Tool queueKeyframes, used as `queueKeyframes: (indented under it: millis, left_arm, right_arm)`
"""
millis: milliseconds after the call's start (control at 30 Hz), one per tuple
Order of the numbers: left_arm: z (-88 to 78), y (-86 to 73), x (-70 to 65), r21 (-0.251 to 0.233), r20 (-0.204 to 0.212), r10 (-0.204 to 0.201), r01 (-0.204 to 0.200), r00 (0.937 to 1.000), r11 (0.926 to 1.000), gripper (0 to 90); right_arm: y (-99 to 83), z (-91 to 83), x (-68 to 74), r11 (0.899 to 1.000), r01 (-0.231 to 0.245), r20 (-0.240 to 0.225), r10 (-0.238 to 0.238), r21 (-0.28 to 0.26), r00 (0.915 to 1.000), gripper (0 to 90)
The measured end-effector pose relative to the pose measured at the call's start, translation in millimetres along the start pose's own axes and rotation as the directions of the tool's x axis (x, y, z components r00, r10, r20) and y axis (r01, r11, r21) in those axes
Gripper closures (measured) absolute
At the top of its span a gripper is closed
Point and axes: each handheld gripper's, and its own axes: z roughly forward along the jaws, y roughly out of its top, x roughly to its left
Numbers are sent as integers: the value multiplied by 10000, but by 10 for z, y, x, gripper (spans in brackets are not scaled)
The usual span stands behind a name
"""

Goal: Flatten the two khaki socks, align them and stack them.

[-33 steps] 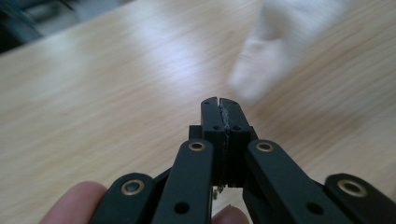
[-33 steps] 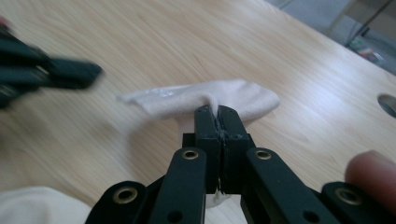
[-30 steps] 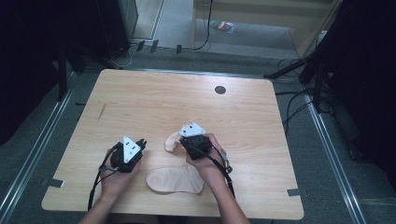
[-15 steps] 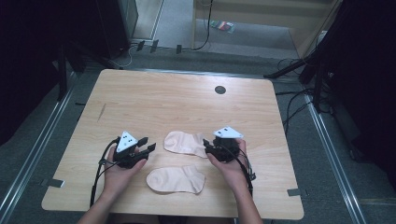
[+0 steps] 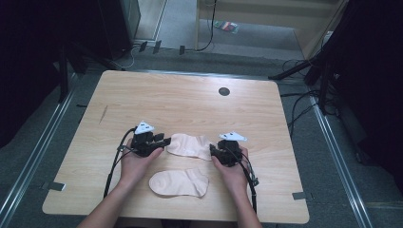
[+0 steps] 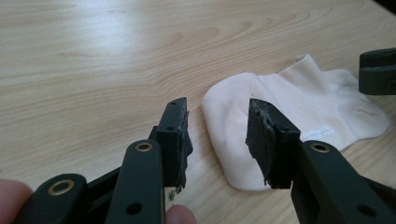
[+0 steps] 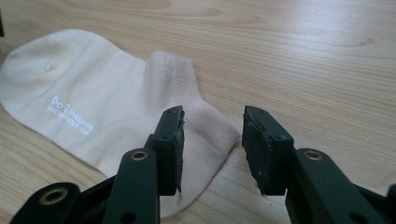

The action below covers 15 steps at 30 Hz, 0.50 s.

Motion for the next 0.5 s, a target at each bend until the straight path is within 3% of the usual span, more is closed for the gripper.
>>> queueKeyframes:
  millis: [67, 133, 233, 300, 500]
  left_arm:
    - [25, 6, -14, 137, -88, 123, -122, 9999, 9998, 607]
    - [73, 9, -37, 327, -432, 335, -321, 9985, 9990, 656]
    - [125, 0, -60, 629, -664, 527, -486, 9964, 9968, 780]
    - [112, 7, -44, 798, -378, 497, -465, 9981, 9957, 895]
    - [-81, 24, -64, 481, -136, 744, -737, 9971, 9961, 900]
  right_arm:
    - [-6, 6, 11, 10000, 81, 54, -81, 20, 10000, 615]
    - [-21, 20, 25, 9997, 234, 131, -234, 22, 9996, 643]
    - [-63, 47, 44, 9989, 462, 327, -464, 60, 9984, 723]
    - [-100, 42, 50, 9988, 483, 148, -482, -122, 9987, 849]
    - [-86, -51, 42, 9978, 488, -9, -489, -460, 9988, 878]
